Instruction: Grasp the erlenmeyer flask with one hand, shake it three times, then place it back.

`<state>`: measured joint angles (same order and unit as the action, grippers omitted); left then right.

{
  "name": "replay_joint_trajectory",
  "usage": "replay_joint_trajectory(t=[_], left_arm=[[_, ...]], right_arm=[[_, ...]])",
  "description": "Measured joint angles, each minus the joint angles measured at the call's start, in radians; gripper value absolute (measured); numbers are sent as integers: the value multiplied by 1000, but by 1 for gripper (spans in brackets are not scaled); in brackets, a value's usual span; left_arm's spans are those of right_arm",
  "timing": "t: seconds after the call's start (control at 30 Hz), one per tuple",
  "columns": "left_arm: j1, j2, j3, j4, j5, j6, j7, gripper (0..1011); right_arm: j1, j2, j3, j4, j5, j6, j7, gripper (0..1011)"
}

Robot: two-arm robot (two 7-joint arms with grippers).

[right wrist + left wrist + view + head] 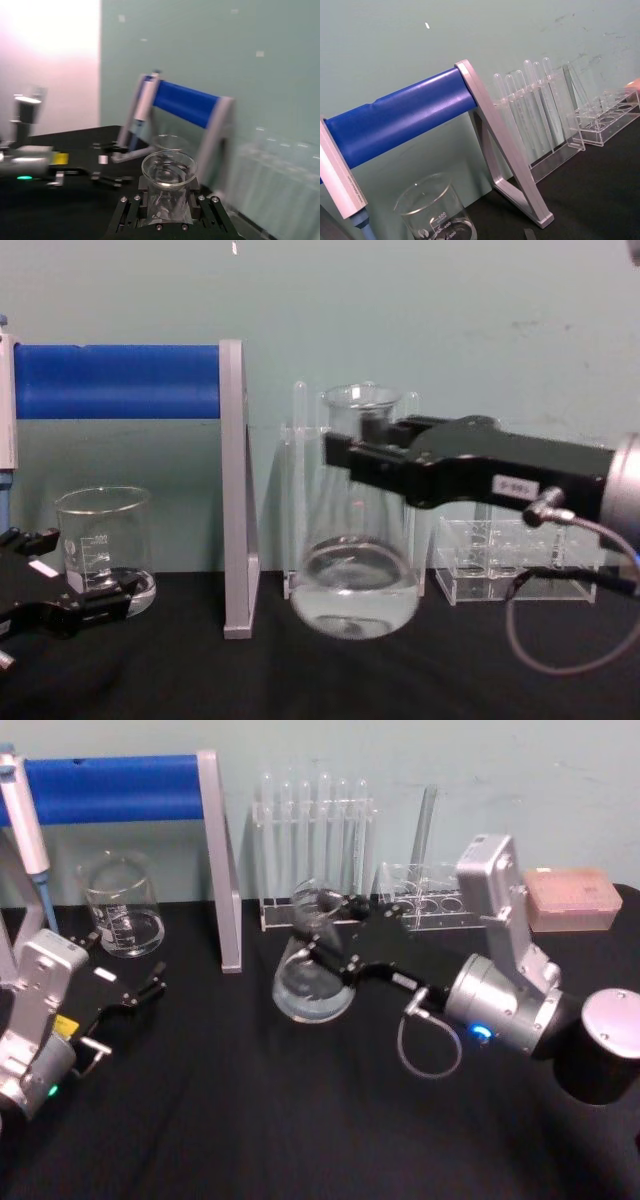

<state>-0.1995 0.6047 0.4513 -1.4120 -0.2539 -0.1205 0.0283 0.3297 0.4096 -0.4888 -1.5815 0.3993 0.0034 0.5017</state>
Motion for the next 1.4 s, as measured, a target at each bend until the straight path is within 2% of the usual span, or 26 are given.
replay_joint_trajectory(t=[0.1, 0.13, 0.17, 0.27, 0.53, 0.77, 0.93, 1.07, 1.13, 1.2, 1.4], left_arm=[[0, 0, 0, 0, 0, 0, 0, 1001], [0, 0, 0, 0, 0, 0, 0, 1001], [0, 0, 0, 0, 0, 0, 0, 1001], [0, 0, 0, 0, 0, 0, 0, 1001], [0, 0, 0, 0, 0, 0, 0, 1001], [0, 0, 0, 0, 0, 0, 0, 1001], [0, 0, 0, 0, 0, 0, 0, 1001], [0, 0, 0, 0, 0, 0, 0, 1001], [0, 0, 0, 0, 0, 0, 0, 1001], [0, 0, 0, 0, 0, 0, 0, 1001], [0, 0, 0, 0, 0, 0, 0, 1001]], right_arm=[[-6, 6, 32, 5, -8, -2, -42, 453], [-12, 10, 52, 6, -13, -2, -66, 456], [-12, 10, 52, 6, -13, -2, -66, 453], [-28, 19, 104, 8, -26, 0, -122, 453], [-66, 29, 187, 0, -48, 20, -198, 453], [-90, 22, 223, -12, -64, 28, -215, 453], [-89, 11, 223, -14, -71, 30, -196, 456], [-83, 1, 209, -14, -72, 30, -168, 453], [-77, -5, 189, -14, -72, 32, -139, 453], [-67, -12, 155, -13, -69, 33, -96, 453], [-43, -21, 92, -8, -53, 31, -23, 453]])
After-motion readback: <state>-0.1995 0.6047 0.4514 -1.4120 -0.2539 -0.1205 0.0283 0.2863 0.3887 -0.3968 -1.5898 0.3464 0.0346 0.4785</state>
